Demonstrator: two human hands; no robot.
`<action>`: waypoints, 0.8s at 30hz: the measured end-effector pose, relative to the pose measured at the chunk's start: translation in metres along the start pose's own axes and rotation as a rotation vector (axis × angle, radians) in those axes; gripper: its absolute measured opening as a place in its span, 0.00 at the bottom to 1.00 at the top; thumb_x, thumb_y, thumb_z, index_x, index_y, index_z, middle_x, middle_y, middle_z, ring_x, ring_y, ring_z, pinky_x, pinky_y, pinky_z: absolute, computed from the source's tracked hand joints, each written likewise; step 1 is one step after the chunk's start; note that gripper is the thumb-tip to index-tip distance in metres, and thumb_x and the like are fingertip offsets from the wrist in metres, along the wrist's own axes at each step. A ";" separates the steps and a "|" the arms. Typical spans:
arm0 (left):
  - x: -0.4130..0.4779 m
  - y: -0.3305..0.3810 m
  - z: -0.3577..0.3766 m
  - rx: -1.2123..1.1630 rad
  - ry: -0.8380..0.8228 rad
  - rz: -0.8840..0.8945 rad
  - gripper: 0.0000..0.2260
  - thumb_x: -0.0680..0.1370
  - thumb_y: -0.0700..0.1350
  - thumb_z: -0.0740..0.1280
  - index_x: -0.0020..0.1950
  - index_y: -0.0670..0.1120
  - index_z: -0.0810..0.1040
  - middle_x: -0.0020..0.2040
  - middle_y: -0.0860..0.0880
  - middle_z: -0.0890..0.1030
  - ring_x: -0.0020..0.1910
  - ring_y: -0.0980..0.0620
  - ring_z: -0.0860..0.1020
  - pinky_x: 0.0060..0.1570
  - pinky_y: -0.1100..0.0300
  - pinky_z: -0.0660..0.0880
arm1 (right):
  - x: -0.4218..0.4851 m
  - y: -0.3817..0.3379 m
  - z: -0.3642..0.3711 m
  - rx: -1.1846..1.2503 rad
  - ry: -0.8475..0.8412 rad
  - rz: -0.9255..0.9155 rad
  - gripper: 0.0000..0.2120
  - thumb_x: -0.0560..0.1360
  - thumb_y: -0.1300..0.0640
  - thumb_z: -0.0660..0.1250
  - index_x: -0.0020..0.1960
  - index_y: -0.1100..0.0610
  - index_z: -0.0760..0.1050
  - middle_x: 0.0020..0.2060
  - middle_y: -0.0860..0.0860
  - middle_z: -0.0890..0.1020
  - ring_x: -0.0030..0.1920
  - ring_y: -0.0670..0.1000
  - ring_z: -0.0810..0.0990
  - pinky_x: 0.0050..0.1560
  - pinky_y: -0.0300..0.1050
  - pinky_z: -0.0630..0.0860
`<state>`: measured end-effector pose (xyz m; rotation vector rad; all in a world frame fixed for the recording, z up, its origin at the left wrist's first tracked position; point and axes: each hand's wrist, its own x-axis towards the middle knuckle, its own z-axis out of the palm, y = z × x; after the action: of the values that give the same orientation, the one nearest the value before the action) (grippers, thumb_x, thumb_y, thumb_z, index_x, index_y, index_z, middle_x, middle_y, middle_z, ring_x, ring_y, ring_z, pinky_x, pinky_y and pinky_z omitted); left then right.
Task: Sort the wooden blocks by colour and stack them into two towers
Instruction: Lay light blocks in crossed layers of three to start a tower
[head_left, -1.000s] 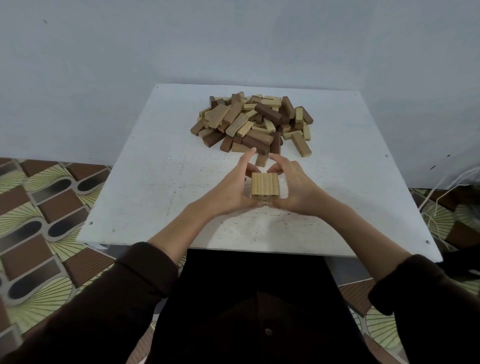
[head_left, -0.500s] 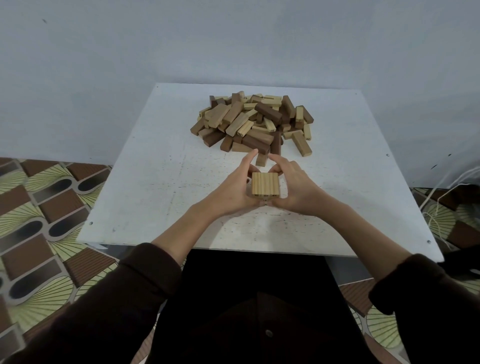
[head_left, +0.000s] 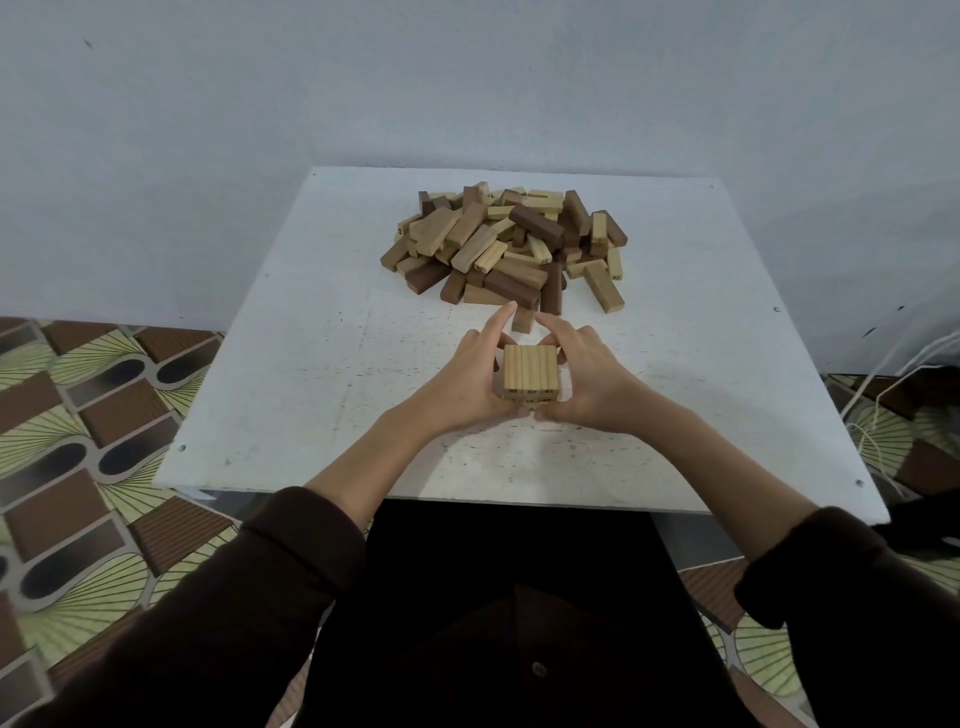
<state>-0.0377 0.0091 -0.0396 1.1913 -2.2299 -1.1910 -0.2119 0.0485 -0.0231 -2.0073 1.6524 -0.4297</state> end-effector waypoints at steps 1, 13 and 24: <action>0.001 0.000 0.001 -0.004 0.001 -0.003 0.51 0.67 0.47 0.78 0.77 0.52 0.45 0.60 0.48 0.68 0.55 0.56 0.69 0.54 0.60 0.66 | 0.000 0.000 0.000 0.006 -0.003 0.000 0.50 0.65 0.56 0.78 0.75 0.56 0.50 0.63 0.54 0.69 0.62 0.53 0.63 0.64 0.54 0.67; 0.003 -0.001 0.004 0.010 0.030 0.000 0.50 0.67 0.49 0.78 0.77 0.53 0.46 0.56 0.51 0.70 0.55 0.54 0.71 0.50 0.64 0.69 | 0.000 -0.006 0.000 0.078 0.026 -0.052 0.45 0.65 0.56 0.77 0.74 0.56 0.55 0.51 0.47 0.67 0.57 0.54 0.67 0.59 0.56 0.71; 0.002 0.003 0.003 0.032 0.026 -0.031 0.50 0.67 0.47 0.78 0.77 0.52 0.46 0.60 0.50 0.67 0.58 0.53 0.69 0.55 0.59 0.69 | 0.003 -0.003 -0.002 0.059 0.007 -0.065 0.46 0.64 0.56 0.78 0.73 0.58 0.56 0.53 0.49 0.70 0.54 0.52 0.66 0.58 0.52 0.69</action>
<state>-0.0428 0.0097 -0.0392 1.2502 -2.2269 -1.1489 -0.2096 0.0460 -0.0197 -2.0221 1.5639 -0.5035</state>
